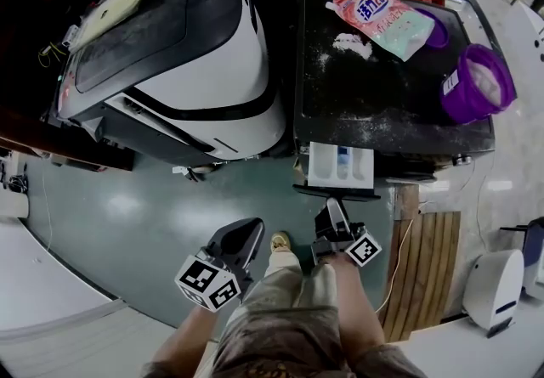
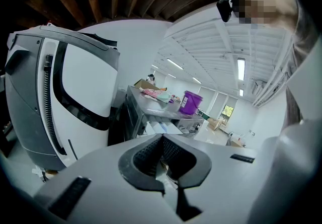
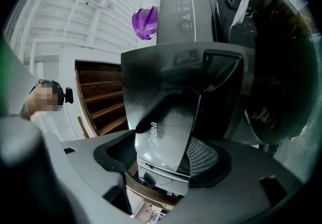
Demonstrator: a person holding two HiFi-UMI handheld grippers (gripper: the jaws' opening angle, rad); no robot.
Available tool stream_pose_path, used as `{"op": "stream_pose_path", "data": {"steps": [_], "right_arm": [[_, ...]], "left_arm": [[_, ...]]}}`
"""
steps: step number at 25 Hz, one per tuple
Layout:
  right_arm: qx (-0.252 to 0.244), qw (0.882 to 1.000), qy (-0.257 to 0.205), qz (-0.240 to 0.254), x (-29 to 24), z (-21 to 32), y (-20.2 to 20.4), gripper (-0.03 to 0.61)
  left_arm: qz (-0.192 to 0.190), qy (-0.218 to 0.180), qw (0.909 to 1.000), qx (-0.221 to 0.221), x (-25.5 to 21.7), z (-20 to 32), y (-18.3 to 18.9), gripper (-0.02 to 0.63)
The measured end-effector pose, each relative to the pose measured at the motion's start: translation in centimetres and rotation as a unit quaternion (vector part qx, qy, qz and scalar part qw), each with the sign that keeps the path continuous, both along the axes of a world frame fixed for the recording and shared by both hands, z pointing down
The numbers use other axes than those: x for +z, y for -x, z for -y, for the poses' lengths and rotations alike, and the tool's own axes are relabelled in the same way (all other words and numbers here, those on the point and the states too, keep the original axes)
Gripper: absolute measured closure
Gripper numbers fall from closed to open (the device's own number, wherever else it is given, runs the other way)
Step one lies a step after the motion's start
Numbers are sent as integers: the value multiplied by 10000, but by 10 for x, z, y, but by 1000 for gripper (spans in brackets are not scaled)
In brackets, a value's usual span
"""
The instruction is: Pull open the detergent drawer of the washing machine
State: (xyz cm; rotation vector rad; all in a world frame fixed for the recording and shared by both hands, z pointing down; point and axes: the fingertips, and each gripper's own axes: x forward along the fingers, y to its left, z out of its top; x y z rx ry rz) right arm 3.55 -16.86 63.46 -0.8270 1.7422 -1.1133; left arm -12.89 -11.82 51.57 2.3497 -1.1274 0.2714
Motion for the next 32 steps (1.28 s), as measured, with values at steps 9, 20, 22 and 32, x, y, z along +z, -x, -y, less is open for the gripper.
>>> {"op": "stream_pose_path", "data": {"steps": [9,20,22,32], "right_arm": [[52,10000,-37,25,-3,-16,1,272],[75,10000,5,54,0,-32,3,272],[76,9999,50,64,4,-37,3,272],[86,9999,58,63,6,-40,2,268]], "left_arm": [[-38,30,9999,112,5,-2,-3,591],[-37,43,9995,298,9,-4,-11,591],[-44,70,9995,312,9,-4,-13,591],[-56,152,9987,476,14,-5,-23,591]]}}
